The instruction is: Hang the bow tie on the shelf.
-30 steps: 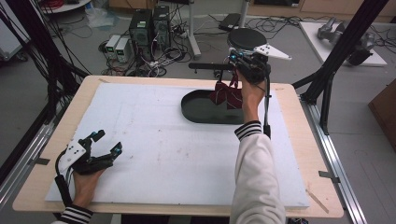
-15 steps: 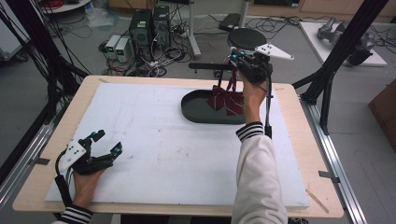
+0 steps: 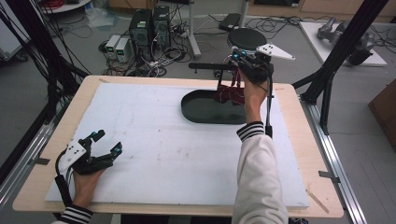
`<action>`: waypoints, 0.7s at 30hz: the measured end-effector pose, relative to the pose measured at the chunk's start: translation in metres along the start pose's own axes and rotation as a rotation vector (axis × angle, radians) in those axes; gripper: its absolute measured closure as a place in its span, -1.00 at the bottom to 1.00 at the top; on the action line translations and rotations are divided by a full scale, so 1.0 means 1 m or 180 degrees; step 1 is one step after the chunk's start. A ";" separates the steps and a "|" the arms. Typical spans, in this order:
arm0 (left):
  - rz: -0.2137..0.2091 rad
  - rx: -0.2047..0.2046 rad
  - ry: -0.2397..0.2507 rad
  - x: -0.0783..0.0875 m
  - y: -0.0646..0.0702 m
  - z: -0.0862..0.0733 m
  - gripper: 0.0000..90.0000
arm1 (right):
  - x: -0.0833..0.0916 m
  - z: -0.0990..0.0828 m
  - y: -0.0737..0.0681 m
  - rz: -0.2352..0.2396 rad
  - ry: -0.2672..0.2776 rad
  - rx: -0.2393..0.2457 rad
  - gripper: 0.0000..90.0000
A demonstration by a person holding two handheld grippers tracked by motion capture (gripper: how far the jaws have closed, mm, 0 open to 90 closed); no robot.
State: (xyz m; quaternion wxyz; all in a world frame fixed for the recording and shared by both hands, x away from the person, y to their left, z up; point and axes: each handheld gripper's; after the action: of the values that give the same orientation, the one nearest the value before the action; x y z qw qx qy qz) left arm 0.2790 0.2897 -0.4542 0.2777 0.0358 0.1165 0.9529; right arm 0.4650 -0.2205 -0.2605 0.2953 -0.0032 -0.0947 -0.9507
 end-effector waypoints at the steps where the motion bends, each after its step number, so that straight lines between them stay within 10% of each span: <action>1: 0.0001 -0.0001 0.0000 0.000 0.000 0.000 -0.62 | 0.000 0.000 0.000 -0.0011 -0.0002 0.0016 0.94; 21: -0.0004 0.0003 -0.0008 0.000 -0.001 0.000 -0.62 | -0.008 -0.006 0.001 -0.0093 -0.0004 0.0001 0.94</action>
State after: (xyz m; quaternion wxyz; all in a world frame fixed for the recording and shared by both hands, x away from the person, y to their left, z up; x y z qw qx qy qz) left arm 0.2794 0.2902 -0.4541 0.2785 0.0370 0.1165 0.9526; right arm 0.4723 -0.2177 -0.2663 0.2814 -0.0024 -0.0950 -0.9549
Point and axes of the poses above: each handheld gripper's, and its own axes: x roughly backward along the jaws, z roughly out of its top, y roughly to its right, and after that the axes turned 14 degrees about x, right-handed
